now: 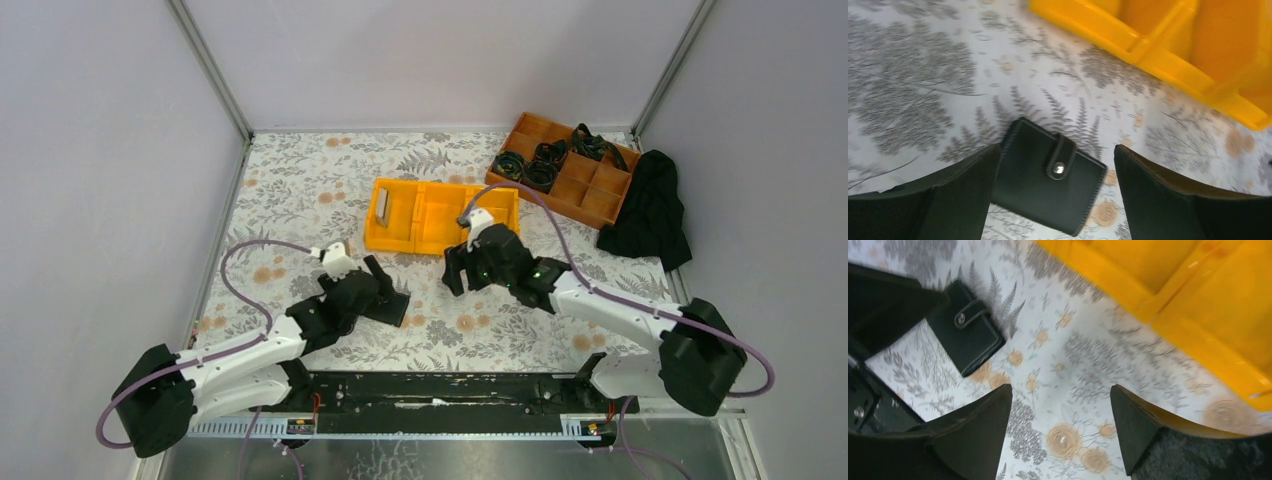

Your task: Take the credit cards out of the card holder

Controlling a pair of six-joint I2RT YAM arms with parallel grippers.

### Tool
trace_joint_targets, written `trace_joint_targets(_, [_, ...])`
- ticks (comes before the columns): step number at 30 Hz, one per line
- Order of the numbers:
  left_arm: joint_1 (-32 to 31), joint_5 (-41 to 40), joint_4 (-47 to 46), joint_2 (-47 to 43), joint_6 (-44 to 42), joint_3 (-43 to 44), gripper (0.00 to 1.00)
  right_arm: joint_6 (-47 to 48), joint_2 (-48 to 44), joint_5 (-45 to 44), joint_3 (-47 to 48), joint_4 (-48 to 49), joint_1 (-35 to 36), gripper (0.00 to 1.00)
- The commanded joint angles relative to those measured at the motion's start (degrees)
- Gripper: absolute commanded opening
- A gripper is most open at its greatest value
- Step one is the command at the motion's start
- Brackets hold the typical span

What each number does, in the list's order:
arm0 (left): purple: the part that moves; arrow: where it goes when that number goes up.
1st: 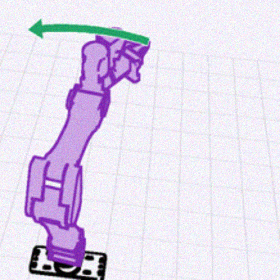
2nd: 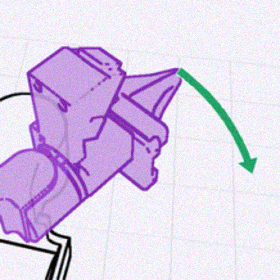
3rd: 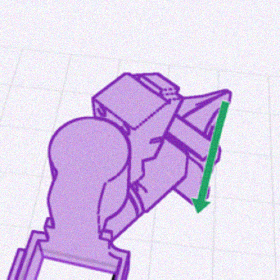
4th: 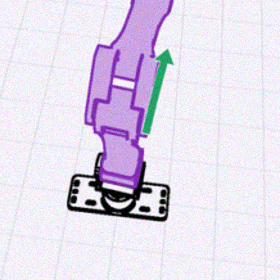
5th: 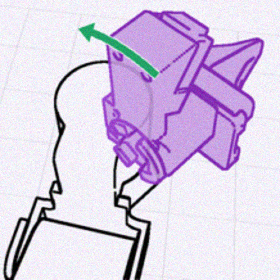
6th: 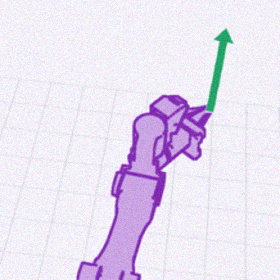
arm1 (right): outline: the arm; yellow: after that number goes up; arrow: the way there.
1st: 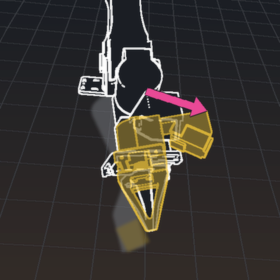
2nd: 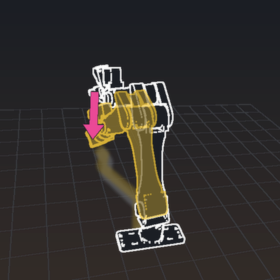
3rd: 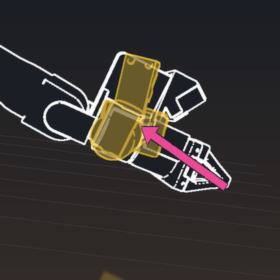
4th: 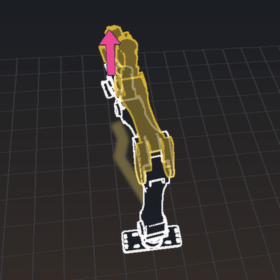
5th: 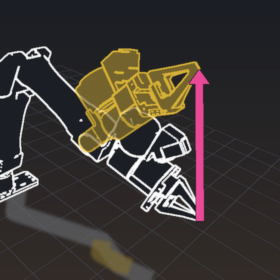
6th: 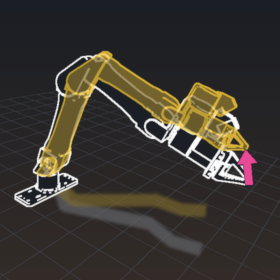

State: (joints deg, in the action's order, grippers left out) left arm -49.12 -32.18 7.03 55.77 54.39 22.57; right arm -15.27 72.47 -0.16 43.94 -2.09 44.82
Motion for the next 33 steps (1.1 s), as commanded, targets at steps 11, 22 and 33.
trace_joint_targets(11, [-0.2, -12.3, 23.1, -3.0, 28.7, -2.5, 0.30, -0.7, 17.2, 1.0, 9.7, 7.1, 11.5, 0.53])
trace_joint_targets(22, [-0.3, -10.9, 19.3, -6.1, 28.5, -5.9, 0.04, 0.8, 28.3, 9.6, 14.0, 12.2, 11.6, 0.72])
trace_joint_targets(33, [-0.3, -6.1, 9.2, 3.7, 23.3, -5.7, 0.00, -2.1, 30.9, 12.2, 12.0, 17.5, 11.7, 0.49])
